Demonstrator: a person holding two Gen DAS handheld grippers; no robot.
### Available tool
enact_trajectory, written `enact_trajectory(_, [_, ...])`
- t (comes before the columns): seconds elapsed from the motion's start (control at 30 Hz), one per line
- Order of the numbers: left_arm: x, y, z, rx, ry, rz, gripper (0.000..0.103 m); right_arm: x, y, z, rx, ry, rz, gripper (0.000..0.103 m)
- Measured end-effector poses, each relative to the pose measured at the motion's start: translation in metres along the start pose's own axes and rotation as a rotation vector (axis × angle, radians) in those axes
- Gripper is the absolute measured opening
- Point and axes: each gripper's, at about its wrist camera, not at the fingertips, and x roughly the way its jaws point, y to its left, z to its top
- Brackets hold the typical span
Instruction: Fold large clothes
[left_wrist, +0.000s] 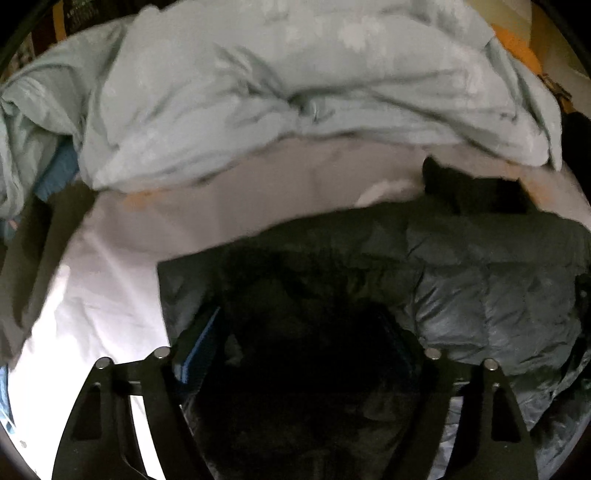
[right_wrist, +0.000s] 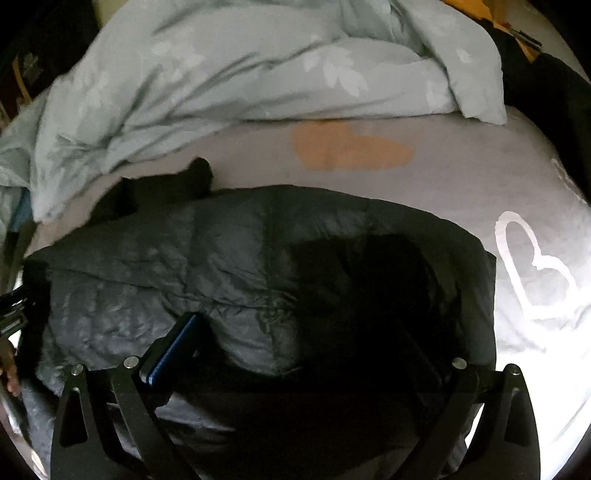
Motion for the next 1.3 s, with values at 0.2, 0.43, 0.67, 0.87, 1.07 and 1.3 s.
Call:
enact_trajectory(0.2, [-0.046,-0.002,-0.020,-0.002,-0.040,-0.126,0.077,-0.037,0.022,-0.042,-0.140,0.057,0.113,0.101])
enact_trajectory(0.43, [-0.011,-0.032,-0.050,0.174,0.197,-0.064,0.080,-0.008,0.032,-0.061,-0.231,0.163,-0.051,0.100])
enact_trajectory(0.67, [0.009,-0.027,-0.030,0.138,0.177,-0.021,0.091,0.010,0.036,-0.030,-0.211,0.098,-0.121,0.100])
enact_trajectory(0.87, [-0.012,-0.016,-0.031,0.116,0.063,-0.015,0.081,-0.001,0.030,-0.031,-0.161,0.119,-0.012,0.100])
enact_trajectory(1.07, [-0.066,0.001,-0.051,0.079,-0.043,-0.087,0.081,-0.051,0.018,-0.055,-0.128,0.061,0.047,0.100])
enact_trajectory(1.3, [-0.132,0.017,-0.076,0.018,-0.136,-0.132,0.081,-0.099,-0.007,-0.056,-0.003,-0.058,0.011,0.100])
